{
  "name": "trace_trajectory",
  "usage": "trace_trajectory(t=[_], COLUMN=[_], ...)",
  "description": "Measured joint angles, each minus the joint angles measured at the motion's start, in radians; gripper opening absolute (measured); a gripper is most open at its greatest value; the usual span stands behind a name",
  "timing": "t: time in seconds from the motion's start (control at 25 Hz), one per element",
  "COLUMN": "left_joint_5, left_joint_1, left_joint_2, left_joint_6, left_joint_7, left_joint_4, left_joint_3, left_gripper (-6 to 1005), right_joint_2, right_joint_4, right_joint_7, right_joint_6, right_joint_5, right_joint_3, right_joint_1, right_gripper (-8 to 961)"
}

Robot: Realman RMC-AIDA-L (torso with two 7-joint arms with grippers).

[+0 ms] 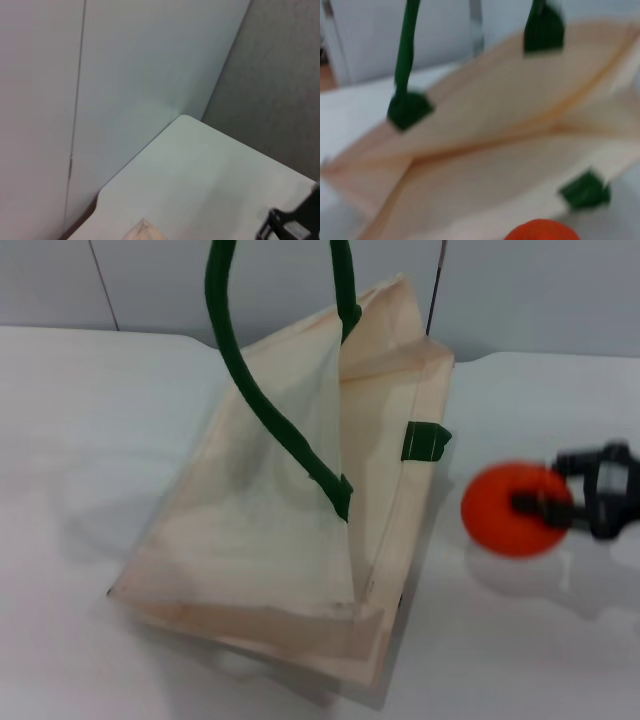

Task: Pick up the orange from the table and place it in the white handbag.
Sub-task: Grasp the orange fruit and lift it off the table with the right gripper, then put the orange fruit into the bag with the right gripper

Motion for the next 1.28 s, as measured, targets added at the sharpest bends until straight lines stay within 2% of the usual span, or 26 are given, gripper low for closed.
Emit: trace_trajectory(t=[0.12, 0.28, 0.36, 0.56, 0.76, 1.08, 1.28], left_joint_5=[0.005, 0.017, 0.029, 0.034, 0.035, 0.026, 0.026], left_joint_1=[-0.016, -0.058, -0.075, -0.086, -0.09, -0.096, -0.098], left_joint_2=[0.001, 0.004, 0.005, 0.008, 0.007, 0.01, 0.01], left_joint_6=[0.001, 0.002, 0.002, 0.002, 0.002, 0.001, 0.001], left_joint_7=[0.004, 0.006, 0.006, 0.004, 0.003, 0.0, -0.001], left_joint_4=[0.017, 0.037, 0.046, 0.054, 0.081, 0.105, 0.105], left_joint_3=[0.0, 0.0, 0.0, 0.0, 0.0, 0.0, 0.0], left_gripper=[140, 140, 141, 141, 141, 141, 141], right_joint_2=[-0.001, 0.002, 0.015, 0.063, 0.064, 0.069, 0.071], right_joint_4=[-0.003, 0.0, 0.006, 0.02, 0.133, 0.23, 0.266], right_joint_7=[-0.01, -0.011, -0.01, -0.013, -0.009, -0.008, -0.005], right_joint_6=[0.0, -0.005, -0.014, -0.055, -0.16, -0.286, -0.339], right_joint_5=[0.066, 0.111, 0.11, 0.088, 0.082, 0.085, 0.084], right_joint_3=[0.0, -0.002, -0.008, -0.077, -0.131, -0.203, -0.222], right_joint_1=[0.006, 0.055, 0.09, 0.181, 0.27, 0.357, 0.38], right_gripper=[413, 397, 390, 364, 313, 223, 181])
